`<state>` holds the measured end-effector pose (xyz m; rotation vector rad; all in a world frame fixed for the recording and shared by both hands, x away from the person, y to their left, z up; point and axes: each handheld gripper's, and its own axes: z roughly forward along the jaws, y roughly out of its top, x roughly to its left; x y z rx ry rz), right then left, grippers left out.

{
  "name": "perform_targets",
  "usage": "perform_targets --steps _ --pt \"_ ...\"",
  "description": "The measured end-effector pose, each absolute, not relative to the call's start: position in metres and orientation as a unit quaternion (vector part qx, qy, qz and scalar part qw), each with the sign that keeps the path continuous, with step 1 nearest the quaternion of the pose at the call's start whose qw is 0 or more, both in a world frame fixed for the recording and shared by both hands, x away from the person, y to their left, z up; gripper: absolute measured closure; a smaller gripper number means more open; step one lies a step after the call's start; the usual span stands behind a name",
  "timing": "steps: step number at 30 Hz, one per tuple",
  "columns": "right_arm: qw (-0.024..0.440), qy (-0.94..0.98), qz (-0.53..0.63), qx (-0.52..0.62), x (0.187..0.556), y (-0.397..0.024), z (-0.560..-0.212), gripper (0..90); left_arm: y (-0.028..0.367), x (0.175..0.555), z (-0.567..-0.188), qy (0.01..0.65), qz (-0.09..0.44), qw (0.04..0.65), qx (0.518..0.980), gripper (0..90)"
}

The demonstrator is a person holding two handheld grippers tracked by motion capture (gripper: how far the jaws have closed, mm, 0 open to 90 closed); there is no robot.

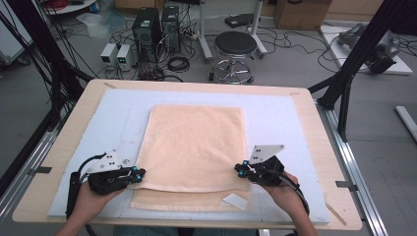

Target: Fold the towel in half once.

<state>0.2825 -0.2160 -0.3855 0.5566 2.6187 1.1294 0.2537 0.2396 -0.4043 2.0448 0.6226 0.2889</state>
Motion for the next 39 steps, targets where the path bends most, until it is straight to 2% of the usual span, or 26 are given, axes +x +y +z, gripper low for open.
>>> perform_targets --steps 6,12,13,15,16,21,29,39 --pt "0.115 0.897 0.388 0.176 0.269 -0.217 -0.371 85.4 0.242 0.239 -0.398 0.243 0.121 0.474 0.838 87.3" --pt "0.094 0.903 0.379 0.176 0.258 -0.220 -0.383 84.6 0.243 0.224 -0.408 0.232 0.104 0.460 0.850 86.7" --pt "0.089 0.905 0.377 0.179 0.257 -0.221 -0.386 83.0 0.242 0.224 -0.410 0.227 0.101 0.457 0.854 86.5" --pt "0.087 0.901 0.379 0.192 0.258 -0.222 -0.391 71.9 0.241 0.224 -0.412 0.230 0.104 0.451 0.856 77.6" --pt "0.092 0.897 0.384 0.201 0.258 -0.223 -0.392 69.1 0.241 0.226 -0.413 0.232 0.102 0.449 0.857 73.1" --pt "0.062 0.904 0.384 0.181 0.254 -0.220 -0.400 68.6 0.235 0.230 -0.418 0.231 0.092 0.444 0.861 69.3" --pt "0.026 0.919 0.353 0.174 0.254 -0.214 -0.427 69.0 0.233 0.235 -0.433 0.234 0.069 0.414 0.877 70.7" --pt "0.020 0.916 0.361 0.172 0.252 -0.216 -0.432 70.9 0.237 0.233 -0.438 0.250 0.047 0.416 0.873 70.3"
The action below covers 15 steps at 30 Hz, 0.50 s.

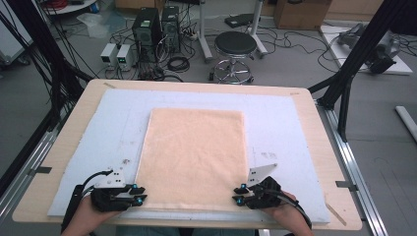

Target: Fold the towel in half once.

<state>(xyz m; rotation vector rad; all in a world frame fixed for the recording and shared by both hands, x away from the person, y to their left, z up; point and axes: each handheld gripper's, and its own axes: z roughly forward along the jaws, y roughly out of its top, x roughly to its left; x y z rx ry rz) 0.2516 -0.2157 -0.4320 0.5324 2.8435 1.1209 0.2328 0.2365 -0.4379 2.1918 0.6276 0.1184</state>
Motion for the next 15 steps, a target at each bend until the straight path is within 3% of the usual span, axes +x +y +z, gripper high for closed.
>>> perform_targets --steps 7,15 --pt "0.035 0.903 0.384 0.188 0.258 -0.217 -0.423 60.8 0.238 0.241 -0.429 0.256 0.062 0.436 0.860 62.0" --pt "0.054 0.885 0.405 0.224 0.282 -0.219 -0.413 41.6 0.244 0.259 -0.414 0.272 0.070 0.478 0.832 47.3"
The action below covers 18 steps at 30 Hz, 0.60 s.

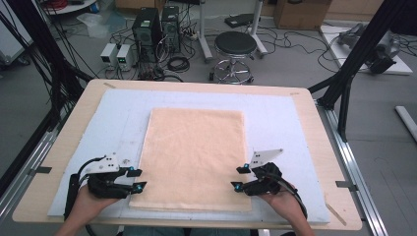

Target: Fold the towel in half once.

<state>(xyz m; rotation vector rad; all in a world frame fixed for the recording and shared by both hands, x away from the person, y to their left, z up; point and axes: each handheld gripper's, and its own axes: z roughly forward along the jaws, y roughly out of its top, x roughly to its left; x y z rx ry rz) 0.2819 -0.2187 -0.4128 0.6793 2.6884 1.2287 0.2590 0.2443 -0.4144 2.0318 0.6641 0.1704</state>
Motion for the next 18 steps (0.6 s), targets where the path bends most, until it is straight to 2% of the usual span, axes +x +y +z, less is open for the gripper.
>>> perform_targets --steps 8,18 --pt "0.077 0.873 0.408 0.257 0.309 -0.223 -0.404 26.8 0.242 0.278 -0.404 0.279 0.078 0.484 0.826 34.2" --pt "0.095 0.852 0.433 0.278 0.336 -0.225 -0.389 22.0 0.236 0.296 -0.400 0.306 0.108 0.480 0.815 19.2"
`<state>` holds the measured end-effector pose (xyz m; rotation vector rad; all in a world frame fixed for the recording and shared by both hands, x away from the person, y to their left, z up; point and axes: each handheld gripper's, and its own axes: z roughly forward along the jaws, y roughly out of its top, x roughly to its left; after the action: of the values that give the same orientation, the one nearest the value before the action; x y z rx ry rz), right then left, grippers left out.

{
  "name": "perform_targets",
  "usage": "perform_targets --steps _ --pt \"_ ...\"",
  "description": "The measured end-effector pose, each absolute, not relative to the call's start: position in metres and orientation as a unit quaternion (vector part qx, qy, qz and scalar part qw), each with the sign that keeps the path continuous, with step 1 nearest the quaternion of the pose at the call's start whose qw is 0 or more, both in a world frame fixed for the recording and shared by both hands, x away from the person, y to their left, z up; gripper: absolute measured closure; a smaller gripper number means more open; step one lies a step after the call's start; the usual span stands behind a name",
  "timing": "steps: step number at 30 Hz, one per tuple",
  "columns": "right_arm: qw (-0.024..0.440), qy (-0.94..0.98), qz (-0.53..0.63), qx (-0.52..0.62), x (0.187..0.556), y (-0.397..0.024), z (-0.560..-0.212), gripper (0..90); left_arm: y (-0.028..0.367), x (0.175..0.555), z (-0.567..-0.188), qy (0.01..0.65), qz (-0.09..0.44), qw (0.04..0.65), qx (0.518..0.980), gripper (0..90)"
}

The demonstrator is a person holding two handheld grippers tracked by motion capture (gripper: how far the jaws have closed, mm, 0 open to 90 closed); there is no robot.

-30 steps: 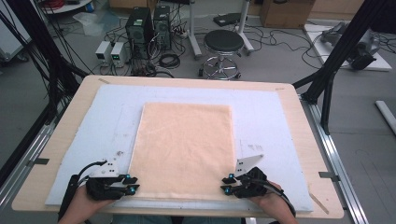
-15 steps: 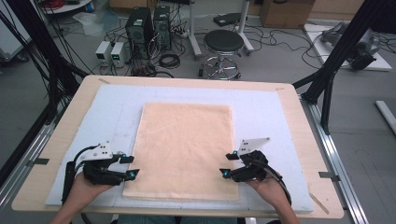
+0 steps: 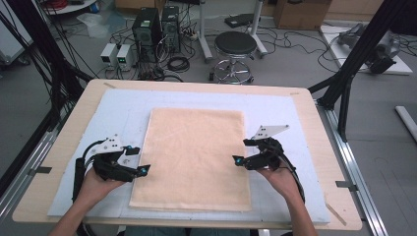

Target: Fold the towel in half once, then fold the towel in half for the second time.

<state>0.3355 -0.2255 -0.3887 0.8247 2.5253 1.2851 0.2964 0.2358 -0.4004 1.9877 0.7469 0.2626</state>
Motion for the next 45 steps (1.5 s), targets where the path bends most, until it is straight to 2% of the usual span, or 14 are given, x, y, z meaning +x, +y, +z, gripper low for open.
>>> perform_targets --steps 14,25,31,36,45 --pt "0.089 0.854 0.434 0.274 0.353 -0.219 -0.383 21.7 0.238 0.330 -0.383 0.313 0.122 0.469 0.817 19.7" --pt "0.110 0.859 0.418 0.274 0.401 -0.210 -0.356 22.9 0.243 0.391 -0.364 0.344 0.112 0.460 0.811 23.1" --pt "0.127 0.854 0.411 0.291 0.433 -0.212 -0.347 23.3 0.245 0.422 -0.366 0.370 0.128 0.449 0.803 24.2" --pt "0.120 0.847 0.398 0.332 0.454 -0.223 -0.367 22.5 0.244 0.437 -0.382 0.392 0.127 0.431 0.803 28.4" --pt "0.112 0.841 0.361 0.388 0.472 -0.228 -0.404 24.8 0.244 0.449 -0.418 0.442 0.114 0.425 0.781 29.0"
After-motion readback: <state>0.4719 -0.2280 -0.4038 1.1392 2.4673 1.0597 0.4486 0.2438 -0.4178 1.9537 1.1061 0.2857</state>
